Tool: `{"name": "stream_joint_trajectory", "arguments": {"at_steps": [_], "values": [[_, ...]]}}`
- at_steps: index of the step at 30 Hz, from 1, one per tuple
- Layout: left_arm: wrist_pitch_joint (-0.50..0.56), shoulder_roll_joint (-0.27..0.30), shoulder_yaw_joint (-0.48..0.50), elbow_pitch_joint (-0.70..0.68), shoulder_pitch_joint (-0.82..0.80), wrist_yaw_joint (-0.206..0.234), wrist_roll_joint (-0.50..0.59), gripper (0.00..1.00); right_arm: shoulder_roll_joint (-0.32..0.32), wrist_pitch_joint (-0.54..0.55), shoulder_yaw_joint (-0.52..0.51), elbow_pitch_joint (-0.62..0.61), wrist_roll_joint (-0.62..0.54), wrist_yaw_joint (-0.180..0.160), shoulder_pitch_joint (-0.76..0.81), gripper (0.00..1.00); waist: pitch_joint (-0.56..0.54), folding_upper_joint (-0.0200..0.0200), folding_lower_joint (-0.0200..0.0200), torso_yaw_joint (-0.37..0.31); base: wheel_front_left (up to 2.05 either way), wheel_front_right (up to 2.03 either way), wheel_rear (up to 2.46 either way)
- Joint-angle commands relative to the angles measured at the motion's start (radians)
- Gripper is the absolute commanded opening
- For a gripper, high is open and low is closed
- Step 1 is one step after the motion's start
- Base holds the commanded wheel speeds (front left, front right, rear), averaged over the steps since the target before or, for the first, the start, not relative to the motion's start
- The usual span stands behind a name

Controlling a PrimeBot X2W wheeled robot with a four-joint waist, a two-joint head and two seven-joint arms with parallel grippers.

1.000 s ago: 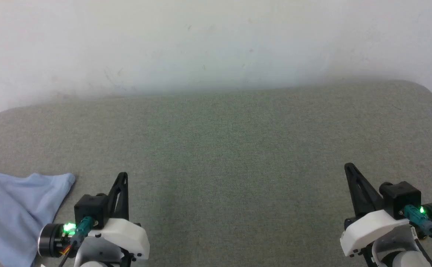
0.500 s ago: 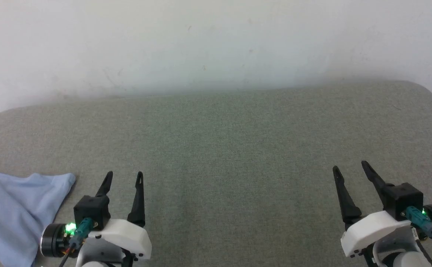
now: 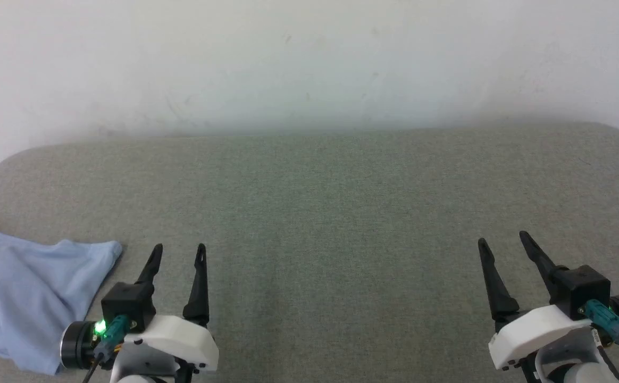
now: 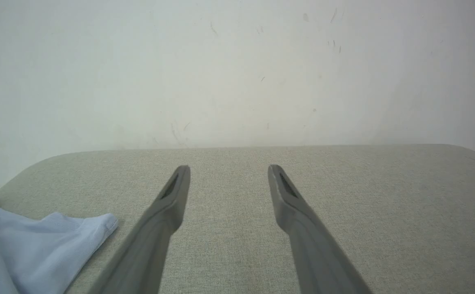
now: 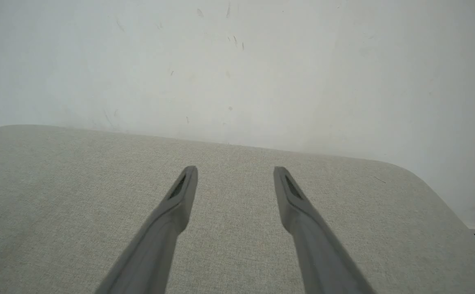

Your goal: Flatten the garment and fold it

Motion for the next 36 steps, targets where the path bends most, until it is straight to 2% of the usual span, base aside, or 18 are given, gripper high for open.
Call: {"name": "stream_joint_trajectory", "arguments": {"at_steps": [1,13,36], "values": [[-0.01,-0.001,-0.001,0.0,-0.006,0.004,-0.014,1.0,0.001,-0.01,-0.001,0.0,0.005,0.0,0.006,1.0,0.0,0.0,0.0,0.01,0.0,0.0,0.0],[-0.036,-0.001,0.013,0.001,-0.008,0.011,-0.049,1.0,0.001,-0.017,0.015,-0.021,0.01,0.0,0.007,1.0,0.007,0.0,0.0,0.083,0.0,0.0,0.0],[-0.084,-0.001,0.023,0.025,-0.005,0.019,-0.122,1.0,0.002,-0.043,0.037,-0.031,0.021,-0.001,0.005,1.0,0.025,0.0,0.0,0.273,0.0,0.0,0.0]]}}
